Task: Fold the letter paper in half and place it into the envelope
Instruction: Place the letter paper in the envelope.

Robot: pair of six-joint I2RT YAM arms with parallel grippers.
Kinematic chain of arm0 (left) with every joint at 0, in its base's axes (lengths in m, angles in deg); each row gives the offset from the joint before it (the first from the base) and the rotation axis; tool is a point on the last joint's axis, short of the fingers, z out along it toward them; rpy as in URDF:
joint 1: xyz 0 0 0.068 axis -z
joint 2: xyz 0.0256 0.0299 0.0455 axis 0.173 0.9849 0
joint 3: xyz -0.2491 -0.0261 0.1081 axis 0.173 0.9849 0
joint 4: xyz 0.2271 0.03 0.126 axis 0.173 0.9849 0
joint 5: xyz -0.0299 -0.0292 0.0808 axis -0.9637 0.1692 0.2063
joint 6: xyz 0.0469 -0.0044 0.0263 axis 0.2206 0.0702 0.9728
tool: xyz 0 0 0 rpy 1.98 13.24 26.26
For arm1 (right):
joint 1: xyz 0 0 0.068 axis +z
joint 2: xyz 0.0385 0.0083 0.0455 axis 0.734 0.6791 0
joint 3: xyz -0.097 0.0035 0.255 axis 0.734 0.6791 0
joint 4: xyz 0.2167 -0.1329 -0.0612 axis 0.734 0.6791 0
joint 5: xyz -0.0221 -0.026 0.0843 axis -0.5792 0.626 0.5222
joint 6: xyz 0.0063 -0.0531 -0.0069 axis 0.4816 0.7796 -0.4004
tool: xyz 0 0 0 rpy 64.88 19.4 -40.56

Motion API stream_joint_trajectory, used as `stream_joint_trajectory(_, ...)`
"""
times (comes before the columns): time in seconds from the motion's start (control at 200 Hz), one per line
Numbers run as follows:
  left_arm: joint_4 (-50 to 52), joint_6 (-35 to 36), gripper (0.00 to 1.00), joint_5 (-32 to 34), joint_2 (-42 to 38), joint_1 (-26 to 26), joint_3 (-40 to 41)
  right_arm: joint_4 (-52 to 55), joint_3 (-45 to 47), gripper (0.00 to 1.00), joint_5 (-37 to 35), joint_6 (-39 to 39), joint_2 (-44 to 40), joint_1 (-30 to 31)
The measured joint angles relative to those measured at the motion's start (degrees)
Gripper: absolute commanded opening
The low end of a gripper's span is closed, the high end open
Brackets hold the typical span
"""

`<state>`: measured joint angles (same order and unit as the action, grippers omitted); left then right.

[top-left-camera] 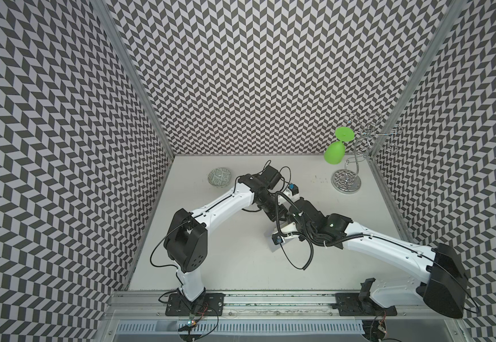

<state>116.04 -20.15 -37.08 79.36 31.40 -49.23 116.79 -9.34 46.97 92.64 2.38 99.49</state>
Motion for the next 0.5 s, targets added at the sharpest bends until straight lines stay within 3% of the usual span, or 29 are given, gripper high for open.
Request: stream_joint_trajectory(0.501,1.11,0.15,0.00,0.09,0.04,2.51,-0.28,0.39,-0.13,0.00,-0.17,-3.21,5.64,2.75)
